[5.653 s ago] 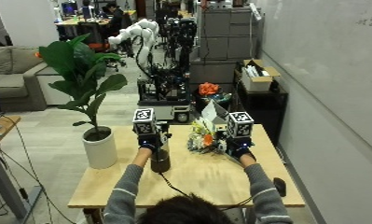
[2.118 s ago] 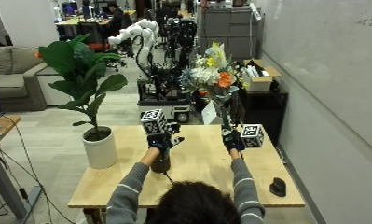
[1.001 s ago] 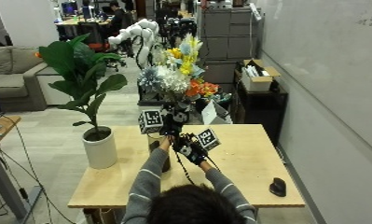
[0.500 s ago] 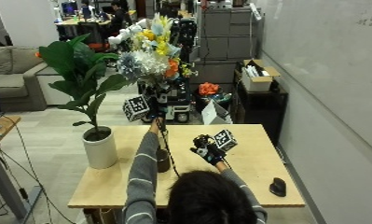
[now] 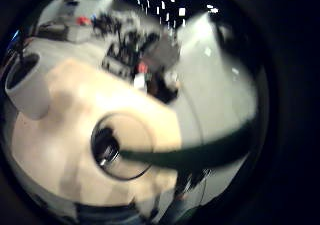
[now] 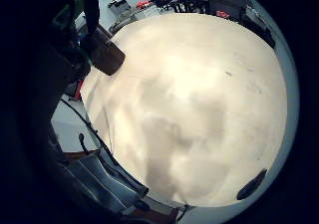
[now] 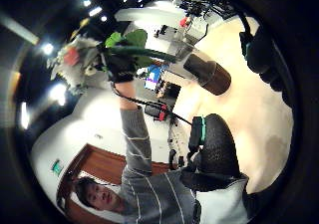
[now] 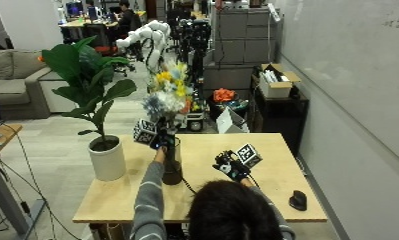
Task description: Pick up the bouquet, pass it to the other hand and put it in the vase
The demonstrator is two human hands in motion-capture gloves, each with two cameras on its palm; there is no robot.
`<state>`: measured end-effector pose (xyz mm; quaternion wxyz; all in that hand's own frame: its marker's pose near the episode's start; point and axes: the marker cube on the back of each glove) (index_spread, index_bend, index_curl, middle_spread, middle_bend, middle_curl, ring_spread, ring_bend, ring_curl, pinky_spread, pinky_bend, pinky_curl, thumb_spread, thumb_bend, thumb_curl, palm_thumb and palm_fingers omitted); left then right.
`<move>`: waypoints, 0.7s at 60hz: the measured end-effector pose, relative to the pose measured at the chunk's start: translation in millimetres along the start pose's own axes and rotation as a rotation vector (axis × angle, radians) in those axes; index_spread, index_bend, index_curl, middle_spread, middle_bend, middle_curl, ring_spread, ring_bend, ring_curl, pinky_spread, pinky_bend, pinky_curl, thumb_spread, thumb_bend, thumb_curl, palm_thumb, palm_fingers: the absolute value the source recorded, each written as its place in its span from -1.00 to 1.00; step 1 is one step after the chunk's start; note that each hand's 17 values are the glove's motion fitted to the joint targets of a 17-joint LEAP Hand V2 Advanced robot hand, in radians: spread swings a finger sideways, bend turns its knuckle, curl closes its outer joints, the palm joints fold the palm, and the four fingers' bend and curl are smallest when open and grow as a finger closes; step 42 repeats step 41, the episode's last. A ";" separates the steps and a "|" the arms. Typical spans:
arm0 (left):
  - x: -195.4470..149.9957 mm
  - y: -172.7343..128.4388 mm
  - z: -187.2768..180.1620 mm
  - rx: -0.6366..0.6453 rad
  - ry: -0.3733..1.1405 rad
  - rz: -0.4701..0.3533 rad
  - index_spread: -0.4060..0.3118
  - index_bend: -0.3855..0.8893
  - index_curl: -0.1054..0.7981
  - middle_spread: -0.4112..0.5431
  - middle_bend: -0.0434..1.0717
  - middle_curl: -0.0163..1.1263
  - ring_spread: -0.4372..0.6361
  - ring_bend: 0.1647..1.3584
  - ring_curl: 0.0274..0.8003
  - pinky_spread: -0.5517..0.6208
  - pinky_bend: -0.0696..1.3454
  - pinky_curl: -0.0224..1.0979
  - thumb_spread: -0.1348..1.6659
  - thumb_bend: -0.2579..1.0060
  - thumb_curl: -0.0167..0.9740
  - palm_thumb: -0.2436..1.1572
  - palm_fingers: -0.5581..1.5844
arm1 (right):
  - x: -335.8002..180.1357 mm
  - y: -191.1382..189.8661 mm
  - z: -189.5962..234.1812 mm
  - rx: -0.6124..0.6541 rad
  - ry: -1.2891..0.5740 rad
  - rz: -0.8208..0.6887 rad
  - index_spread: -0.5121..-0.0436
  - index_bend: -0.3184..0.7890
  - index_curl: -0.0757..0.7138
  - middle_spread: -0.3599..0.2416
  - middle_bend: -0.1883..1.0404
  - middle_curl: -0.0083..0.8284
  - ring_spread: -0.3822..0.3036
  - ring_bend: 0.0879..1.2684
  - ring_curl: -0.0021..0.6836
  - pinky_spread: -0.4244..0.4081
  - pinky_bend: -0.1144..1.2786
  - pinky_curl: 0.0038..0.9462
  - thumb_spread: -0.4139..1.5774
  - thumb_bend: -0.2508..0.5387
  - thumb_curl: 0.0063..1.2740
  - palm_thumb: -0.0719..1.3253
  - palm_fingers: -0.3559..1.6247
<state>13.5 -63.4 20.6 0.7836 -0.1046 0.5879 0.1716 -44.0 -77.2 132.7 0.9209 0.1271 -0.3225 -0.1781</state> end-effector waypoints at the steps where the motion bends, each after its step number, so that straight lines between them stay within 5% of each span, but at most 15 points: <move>1: -2.3 13.1 8.0 -0.015 -0.012 0.043 -0.33 -0.22 0.48 -0.54 0.24 0.05 -0.51 -0.08 0.22 -0.27 -0.21 -0.10 0.27 -0.77 -0.13 -0.05 -0.37 | 1.2 0.5 -1.0 0.006 0.003 -0.004 0.42 -0.20 -0.02 0.07 -0.32 0.09 -0.22 -0.46 0.15 0.04 -0.45 -0.32 0.49 -0.41 -0.21 0.18 0.40; 4: -22.5 22.6 7.0 0.221 -0.087 0.032 -0.05 -0.35 0.34 -0.18 -0.10 -0.02 -0.15 -0.11 0.17 0.07 -0.16 -0.10 0.25 -0.73 -0.16 -0.14 -0.74 | 4.2 1.7 -4.7 0.028 0.014 -0.024 0.44 -0.20 -0.02 0.07 -0.32 0.09 -0.22 -0.47 0.15 0.04 -0.46 -0.32 0.49 -0.41 -0.21 0.18 0.41; 7: -44.6 38.3 -0.4 0.439 -0.222 -0.142 0.14 -0.35 0.19 0.10 -0.38 -0.22 0.11 -0.24 -0.11 0.30 -0.25 -0.27 0.24 -0.69 -0.19 -0.18 -0.75 | 8.9 2.0 -8.1 0.050 0.023 -0.052 0.44 -0.19 -0.02 0.08 -0.33 0.09 -0.22 -0.47 0.16 0.05 -0.48 -0.31 0.50 -0.41 -0.20 0.19 0.41; 9: -53.7 52.8 -1.6 0.456 -0.305 -0.213 0.24 -0.34 0.11 0.22 -0.46 -0.31 0.24 -0.28 -0.22 0.41 -0.29 -0.33 0.23 -0.66 -0.19 -0.16 -0.72 | 16.2 1.3 -11.1 0.070 0.056 -0.055 0.45 -0.19 -0.02 0.08 -0.33 0.09 -0.22 -0.48 0.16 0.05 -0.49 -0.31 0.50 -0.41 -0.20 0.19 0.42; 14: -69.2 67.5 -16.4 0.505 -0.467 -0.164 0.41 -0.31 -0.02 0.46 -0.56 -0.40 0.46 -0.34 -0.32 0.61 -0.35 -0.39 0.21 -0.64 -0.20 -0.16 -0.68 | 20.4 4.6 -12.5 0.098 0.030 0.002 0.46 -0.19 -0.01 0.08 -0.34 0.09 -0.22 -0.49 0.17 0.05 -0.51 -0.30 0.50 -0.41 -0.20 0.20 0.43; 19: -76.0 84.9 -30.6 0.563 -0.560 -0.331 0.52 -0.30 -0.13 0.61 -0.60 -0.43 0.59 -0.37 -0.36 0.73 -0.37 -0.41 0.19 -0.65 -0.22 -0.18 -0.67 | 23.4 8.1 -11.2 0.098 0.010 0.012 0.49 -0.18 0.00 0.09 -0.34 0.10 -0.22 -0.50 0.18 0.05 -0.54 -0.30 0.50 -0.41 -0.20 0.21 0.44; 23: -66.4 86.5 -34.5 0.570 -0.543 -0.205 0.56 -0.29 -0.19 0.68 -0.61 -0.44 0.65 -0.38 -0.37 0.77 -0.39 -0.42 0.18 -0.65 -0.23 -0.18 -0.66 | 26.6 8.4 -10.3 0.107 0.023 -0.017 0.49 -0.18 0.00 0.09 -0.34 0.10 -0.22 -0.50 0.18 0.05 -0.55 -0.30 0.50 -0.41 -0.20 0.21 0.44; 33: -63.3 89.9 -38.8 0.645 -0.585 -0.288 0.59 -0.28 -0.32 0.74 -0.61 -0.47 0.72 -0.37 -0.38 0.81 -0.40 -0.43 0.16 -0.65 -0.26 -0.21 -0.62 | 40.0 16.4 6.0 0.096 0.019 0.044 0.50 -0.18 0.01 0.09 -0.35 0.11 -0.22 -0.50 0.20 0.04 -0.56 -0.29 0.51 -0.41 -0.20 0.21 0.44; 38: -55.5 87.7 -31.6 0.647 -0.496 -0.110 0.57 -0.27 -0.36 0.70 -0.57 -0.46 0.70 -0.34 -0.37 0.79 -0.40 -0.42 0.15 -0.65 -0.27 -0.22 -0.56 | 50.9 16.7 18.0 0.105 0.072 -0.005 0.50 -0.18 0.02 0.09 -0.35 0.11 -0.22 -0.51 0.20 0.03 -0.56 -0.28 0.51 -0.41 -0.20 0.21 0.44; 42: -61.1 88.2 -33.0 0.665 -0.513 -0.133 0.55 -0.26 -0.38 0.66 -0.55 -0.44 0.68 -0.34 -0.36 0.78 -0.38 -0.41 0.15 -0.65 -0.28 -0.22 -0.54 | 57.8 14.7 21.8 0.115 0.125 -0.050 0.50 -0.19 0.02 0.10 -0.35 0.11 -0.21 -0.50 0.21 0.02 -0.56 -0.28 0.51 -0.41 -0.20 0.21 0.45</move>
